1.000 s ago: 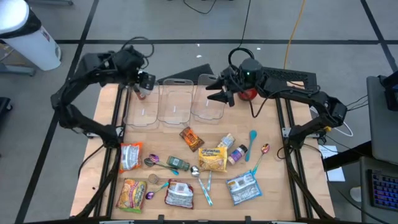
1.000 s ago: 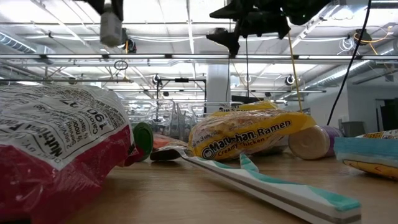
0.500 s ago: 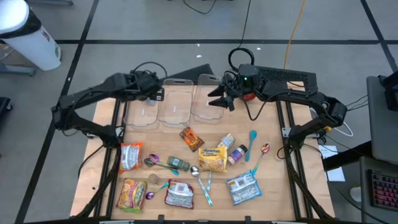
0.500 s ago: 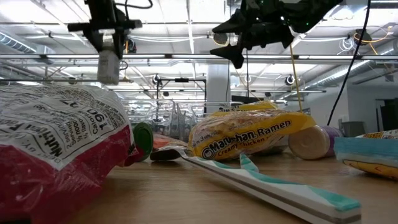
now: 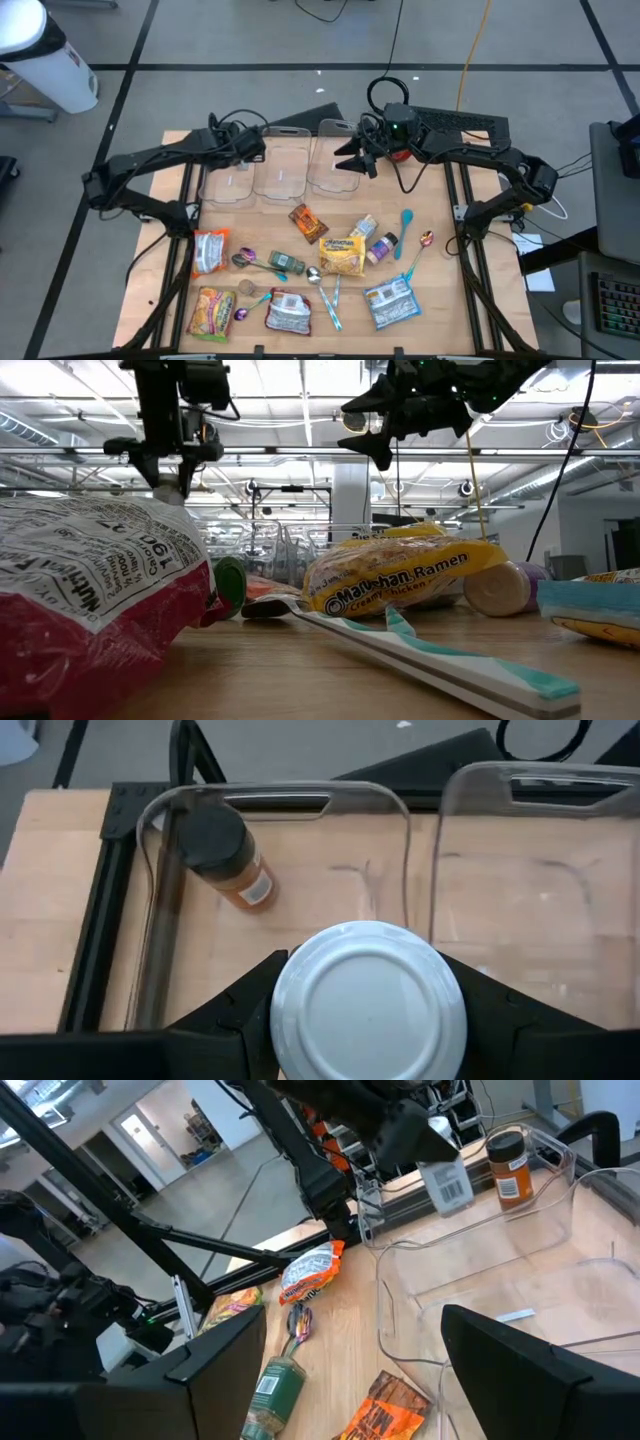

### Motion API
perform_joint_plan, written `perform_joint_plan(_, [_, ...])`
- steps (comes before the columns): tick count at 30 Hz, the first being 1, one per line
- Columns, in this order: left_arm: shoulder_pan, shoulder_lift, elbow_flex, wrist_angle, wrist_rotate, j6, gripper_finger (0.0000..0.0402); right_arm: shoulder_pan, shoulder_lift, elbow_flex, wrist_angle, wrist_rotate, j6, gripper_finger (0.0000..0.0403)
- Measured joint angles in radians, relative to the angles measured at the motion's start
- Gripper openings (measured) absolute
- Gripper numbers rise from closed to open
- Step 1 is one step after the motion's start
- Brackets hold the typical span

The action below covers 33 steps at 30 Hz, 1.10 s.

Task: Pick & Place Food Item
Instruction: Put the white spice bottle into the left transparent bin

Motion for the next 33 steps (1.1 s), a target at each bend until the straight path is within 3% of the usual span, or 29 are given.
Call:
perform_joint_plan(12, [0.129, 0.000, -0.106, 0.221, 0.017, 0.130, 0.0203, 0.000, 0.000, 0.000, 0.031, 0.027, 0.025, 0.0293])
perform_joint_plan(22, [0.218, 0.000, -0.213, 0.385, 0.099, 0.191, 0.0203, 0.000, 0.000, 0.000, 0.066, 0.029, 0.049, 0.0293])
perform_joint_plan(28, [0.263, 0.001, -0.232, 0.436, 0.116, 0.248, 0.0203, 0.000, 0.000, 0.000, 0.067, 0.105, 0.049, 0.0293])
perform_joint_plan(33, [0.312, 0.021, -0.232, 0.474, 0.154, 0.310, 0.0203, 0.000, 0.000, 0.000, 0.074, 0.108, 0.049, 0.0293])
